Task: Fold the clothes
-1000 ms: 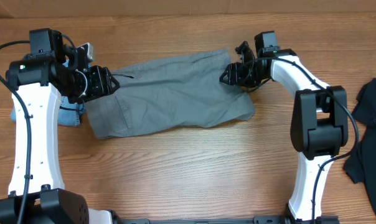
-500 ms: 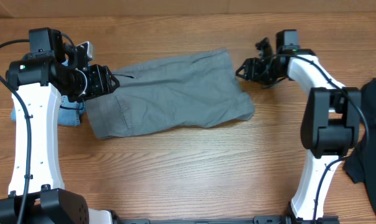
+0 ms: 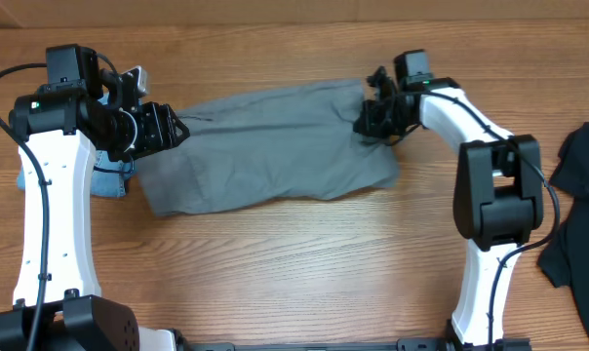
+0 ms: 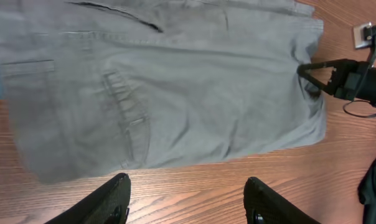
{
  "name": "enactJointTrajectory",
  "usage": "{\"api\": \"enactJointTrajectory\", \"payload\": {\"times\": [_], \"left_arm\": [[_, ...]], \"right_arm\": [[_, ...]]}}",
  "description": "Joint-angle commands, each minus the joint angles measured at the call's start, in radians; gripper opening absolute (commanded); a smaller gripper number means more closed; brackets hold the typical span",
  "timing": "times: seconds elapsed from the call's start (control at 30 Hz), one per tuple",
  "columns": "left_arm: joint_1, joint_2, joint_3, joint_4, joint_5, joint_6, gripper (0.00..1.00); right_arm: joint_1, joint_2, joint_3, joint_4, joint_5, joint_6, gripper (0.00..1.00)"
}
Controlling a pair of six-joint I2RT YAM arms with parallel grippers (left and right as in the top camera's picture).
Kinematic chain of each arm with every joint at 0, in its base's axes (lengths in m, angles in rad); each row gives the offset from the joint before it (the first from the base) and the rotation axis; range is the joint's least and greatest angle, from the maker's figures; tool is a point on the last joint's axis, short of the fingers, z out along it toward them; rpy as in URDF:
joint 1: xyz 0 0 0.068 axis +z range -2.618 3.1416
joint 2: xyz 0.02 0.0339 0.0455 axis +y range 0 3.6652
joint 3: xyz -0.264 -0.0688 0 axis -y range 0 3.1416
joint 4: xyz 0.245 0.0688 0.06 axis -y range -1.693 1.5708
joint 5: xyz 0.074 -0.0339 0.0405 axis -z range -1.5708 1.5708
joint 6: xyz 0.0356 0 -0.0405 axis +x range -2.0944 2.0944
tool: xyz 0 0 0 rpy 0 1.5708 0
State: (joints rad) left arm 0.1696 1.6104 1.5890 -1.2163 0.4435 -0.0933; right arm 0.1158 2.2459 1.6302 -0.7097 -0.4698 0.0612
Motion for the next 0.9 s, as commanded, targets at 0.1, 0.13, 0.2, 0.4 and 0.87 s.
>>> {"api": "enactJointTrajectory", "payload": {"times": [0.1,0.13,0.2,0.4,0.87], "left_arm": [[-0.008,-0.023,0.023,-0.002,0.029,0.027,0.62],[-0.008,-0.023,0.023,-0.002,0.029,0.027,0.62],[-0.008,-0.023,0.023,-0.002,0.029,0.027,0.62],[-0.024,-0.023,0.019,-0.021,-0.004,0.042,0.63],[-0.164,0.015,-0.346,0.202,-0.137,-0.040,0.63]], "right_arm": [[-0.146,-0.107,0.008,-0.099,0.145,0.108,0.04],[-0.166,-0.113,0.008,-0.122,0.148,0.119,0.04],[-0.203,-0.118,0.008,-0.166,0.147,0.152,0.04],[-0.260,-0.164,0.008,-0.229,0.126,0.118,0.36],[-0.232,-0.432,0.008,-0.376,-0.014,0.118,0.38]]}}
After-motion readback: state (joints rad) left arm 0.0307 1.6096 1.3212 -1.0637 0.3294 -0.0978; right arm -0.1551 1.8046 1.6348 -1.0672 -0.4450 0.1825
